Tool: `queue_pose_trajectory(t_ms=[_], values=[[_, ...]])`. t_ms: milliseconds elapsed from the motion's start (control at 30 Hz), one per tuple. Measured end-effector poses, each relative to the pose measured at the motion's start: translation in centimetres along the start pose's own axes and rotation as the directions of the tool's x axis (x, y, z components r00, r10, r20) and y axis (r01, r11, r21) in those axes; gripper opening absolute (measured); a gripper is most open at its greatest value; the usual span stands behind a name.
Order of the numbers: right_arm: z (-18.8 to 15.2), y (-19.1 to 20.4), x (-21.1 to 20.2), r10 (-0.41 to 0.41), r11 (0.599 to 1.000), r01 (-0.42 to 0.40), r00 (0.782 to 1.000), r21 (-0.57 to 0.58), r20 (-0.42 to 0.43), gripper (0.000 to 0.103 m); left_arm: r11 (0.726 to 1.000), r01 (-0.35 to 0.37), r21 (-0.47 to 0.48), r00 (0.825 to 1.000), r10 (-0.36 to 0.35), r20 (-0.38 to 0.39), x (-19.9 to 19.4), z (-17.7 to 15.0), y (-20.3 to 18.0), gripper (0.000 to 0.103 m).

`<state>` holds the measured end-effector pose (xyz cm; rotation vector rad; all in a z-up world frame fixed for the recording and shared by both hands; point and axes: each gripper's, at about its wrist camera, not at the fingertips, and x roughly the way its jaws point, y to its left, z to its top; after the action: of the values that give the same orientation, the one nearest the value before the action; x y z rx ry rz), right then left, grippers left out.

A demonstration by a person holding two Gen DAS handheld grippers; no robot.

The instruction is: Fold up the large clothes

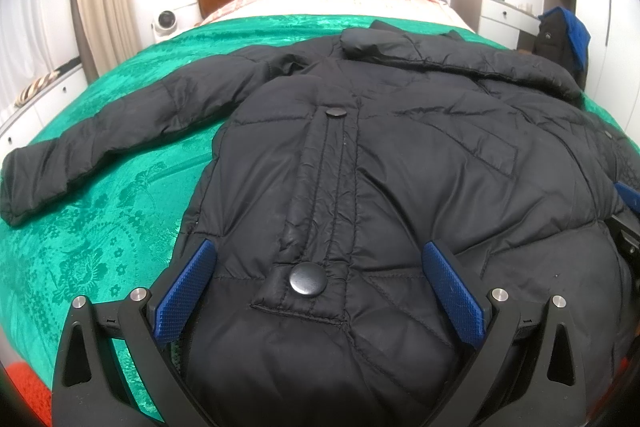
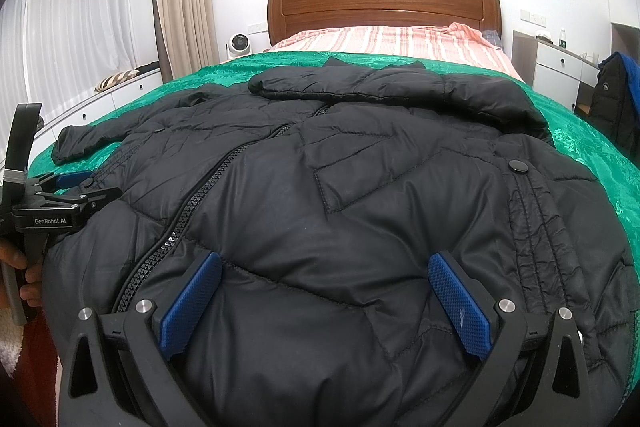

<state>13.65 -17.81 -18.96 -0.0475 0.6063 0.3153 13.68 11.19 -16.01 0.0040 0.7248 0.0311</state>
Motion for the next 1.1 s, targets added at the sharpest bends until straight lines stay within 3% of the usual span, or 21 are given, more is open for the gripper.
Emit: queue_pose_trajectory(t_ms=[233, 367, 467, 533, 633, 733, 800, 900, 967, 1000, 1033, 1067, 1100], values=[[0.0, 0.0, 0.0, 0.0, 1.0, 0.0, 1.0, 0.0, 0.0, 0.102, 1.0, 0.002, -0.001, 1.0, -0.002, -0.001, 0.0, 0.0, 0.0, 0.103], [0.0, 0.0, 0.0, 0.0, 1.0, 0.0, 1.0, -0.001, -0.001, 0.102, 0.998, 0.046, -0.031, 0.997, -0.048, -0.065, -0.5, 0.7, 0.6, 0.103], [0.0, 0.0, -0.1, 0.0, 1.0, 0.0, 1.0, -0.001, 0.0, 0.102, 0.981, 0.134, -0.137, 0.986, -0.145, -0.076, -1.9, 2.2, 2.8, 0.103], [0.0, 0.0, -0.1, -0.001, 1.0, 0.001, 1.0, -0.002, 0.001, 0.102, 0.955, 0.174, -0.24, 0.981, -0.19, -0.044, -2.8, 3.3, 5.6, 0.103], [0.0, 0.0, -0.1, -0.003, 1.0, 0.003, 1.0, -0.002, 0.001, 0.103, 0.916, 0.151, -0.37, 0.986, -0.164, -0.003, -3.3, 4.4, 11.3, 0.103], [0.0, -0.1, -0.1, -0.005, 1.0, 0.005, 1.0, -0.006, 0.003, 0.102, 0.845, 0.068, -0.53, 0.995, -0.095, -0.024, -2.2, 4.0, 18.7, 0.103], [-0.1, -0.1, -0.1, -0.008, 1.0, 0.008, 1.0, -0.007, 0.004, 0.102, 0.755, 0.03, -0.655, 0.994, -0.089, -0.056, -0.8, 2.7, 24.0, 0.103], [-0.3, -0.1, -0.2, -0.013, 1.0, 0.013, 1.0, -0.012, 0.007, 0.102, 0.596, -0.005, -0.803, 0.986, -0.129, -0.101, 1.7, -0.1, 30.5, 0.102], [-0.4, 0.1, -0.3, -0.016, 1.0, 0.016, 1.0, -0.015, 0.008, 0.102, 0.491, 0.059, -0.869, 0.99, -0.14, -0.012, 1.9, -1.5, 33.4, 0.102], [-0.5, 0.1, -0.4, -0.017, 1.0, 0.017, 1.0, -0.016, 0.009, 0.102, 0.458, 0.061, -0.887, 0.993, -0.115, 0.008, 1.8, -1.5, 34.6, 0.102], [-0.5, 0.1, -0.4, -0.018, 1.0, 0.019, 1.0, -0.017, 0.01, 0.102, 0.444, 0.059, -0.894, 0.995, -0.097, 0.017, 1.9, -1.3, 35.4, 0.102], [-0.6, 0.0, -0.5, -0.02, 1.0, 0.02, 1.0, -0.018, 0.012, 0.102, 0.441, 0.056, -0.896, 0.996, -0.081, 0.022, 2.0, -1.1, 36.0, 0.101], [-0.6, 0.0, -0.6, -0.021, 1.0, 0.021, 1.0, -0.019, 0.013, 0.102, 0.443, 0.046, -0.895, 0.998, -0.059, 0.022, 2.2, -0.9, 36.7, 0.09]])
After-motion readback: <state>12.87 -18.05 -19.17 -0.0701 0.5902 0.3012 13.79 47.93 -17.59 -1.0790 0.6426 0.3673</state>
